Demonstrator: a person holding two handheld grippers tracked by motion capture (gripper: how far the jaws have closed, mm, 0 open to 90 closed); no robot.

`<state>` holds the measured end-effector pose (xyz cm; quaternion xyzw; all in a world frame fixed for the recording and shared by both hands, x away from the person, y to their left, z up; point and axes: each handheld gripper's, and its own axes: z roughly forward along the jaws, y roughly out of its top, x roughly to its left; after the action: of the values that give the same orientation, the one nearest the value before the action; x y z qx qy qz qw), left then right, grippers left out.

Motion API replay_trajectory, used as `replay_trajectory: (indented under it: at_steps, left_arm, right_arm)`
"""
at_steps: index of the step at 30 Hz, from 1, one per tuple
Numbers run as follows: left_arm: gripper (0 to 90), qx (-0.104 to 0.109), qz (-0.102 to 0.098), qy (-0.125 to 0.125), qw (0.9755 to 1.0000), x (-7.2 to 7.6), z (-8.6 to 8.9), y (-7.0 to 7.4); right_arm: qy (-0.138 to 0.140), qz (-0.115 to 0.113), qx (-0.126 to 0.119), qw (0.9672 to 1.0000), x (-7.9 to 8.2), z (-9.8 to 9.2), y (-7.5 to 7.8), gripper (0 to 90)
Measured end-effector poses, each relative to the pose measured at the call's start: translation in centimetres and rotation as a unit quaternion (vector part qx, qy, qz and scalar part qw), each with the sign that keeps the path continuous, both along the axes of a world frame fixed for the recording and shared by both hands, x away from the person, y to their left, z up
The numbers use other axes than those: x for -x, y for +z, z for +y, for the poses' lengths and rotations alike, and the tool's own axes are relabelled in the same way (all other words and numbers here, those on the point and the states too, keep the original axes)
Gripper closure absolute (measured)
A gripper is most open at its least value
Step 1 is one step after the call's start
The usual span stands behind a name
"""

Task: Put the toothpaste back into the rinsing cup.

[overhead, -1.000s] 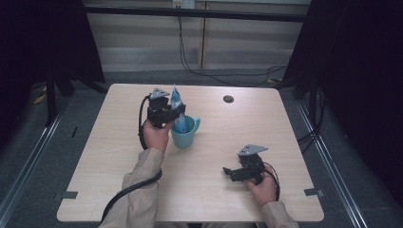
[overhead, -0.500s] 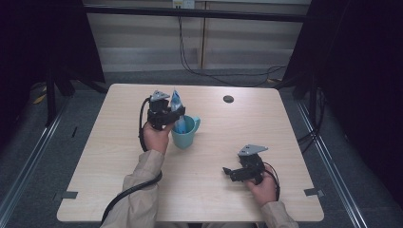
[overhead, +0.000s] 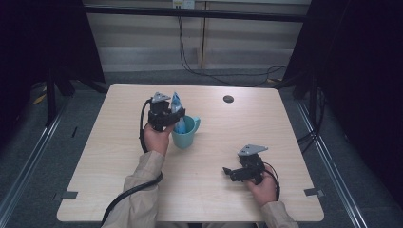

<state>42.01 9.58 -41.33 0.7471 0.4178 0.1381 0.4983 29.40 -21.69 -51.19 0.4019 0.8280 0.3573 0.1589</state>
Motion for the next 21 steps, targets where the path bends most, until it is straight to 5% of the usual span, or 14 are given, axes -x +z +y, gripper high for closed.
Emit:
replay_trajectory:
  at_steps: [21]
  left_arm:
    - [71.3, -0.012, 0.004, 0.001, 0.9999, -0.23, -0.27, -0.5]
  right_arm:
    - [0.0, -0.001, -0.001, 1.0, -0.02, -0.01, -0.01, 12.8]
